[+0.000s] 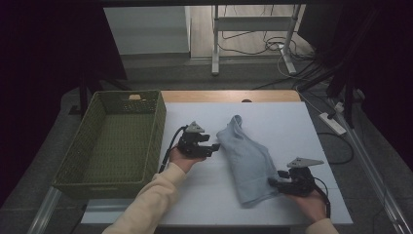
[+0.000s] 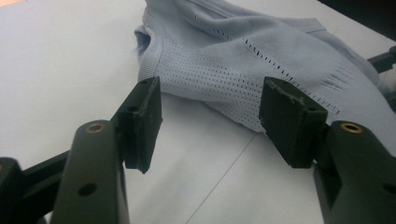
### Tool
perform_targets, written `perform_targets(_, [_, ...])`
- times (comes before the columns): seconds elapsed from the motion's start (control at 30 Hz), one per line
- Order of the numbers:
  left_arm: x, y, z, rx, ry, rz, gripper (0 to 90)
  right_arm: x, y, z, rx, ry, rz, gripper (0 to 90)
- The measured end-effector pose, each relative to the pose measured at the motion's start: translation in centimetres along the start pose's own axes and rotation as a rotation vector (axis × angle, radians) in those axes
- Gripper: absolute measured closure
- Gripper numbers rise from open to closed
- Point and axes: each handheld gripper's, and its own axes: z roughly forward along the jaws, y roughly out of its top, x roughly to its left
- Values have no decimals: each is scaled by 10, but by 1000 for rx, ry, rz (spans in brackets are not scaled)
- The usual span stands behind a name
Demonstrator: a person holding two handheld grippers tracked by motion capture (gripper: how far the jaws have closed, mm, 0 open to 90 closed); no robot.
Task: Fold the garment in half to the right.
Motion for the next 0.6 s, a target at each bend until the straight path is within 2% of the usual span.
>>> perform_targets(0.2, [1,0,-1,1,5,0,396,1,-1,1,35,33,3,582])
perform_targets(0.37, [3,-1,-1,1,7,-1,396,3,-2,2,57,71,13,737])
perform_targets(0.6, [4,-1,-1,0,11,-4,396,9,-4,2,67,114,51,769])
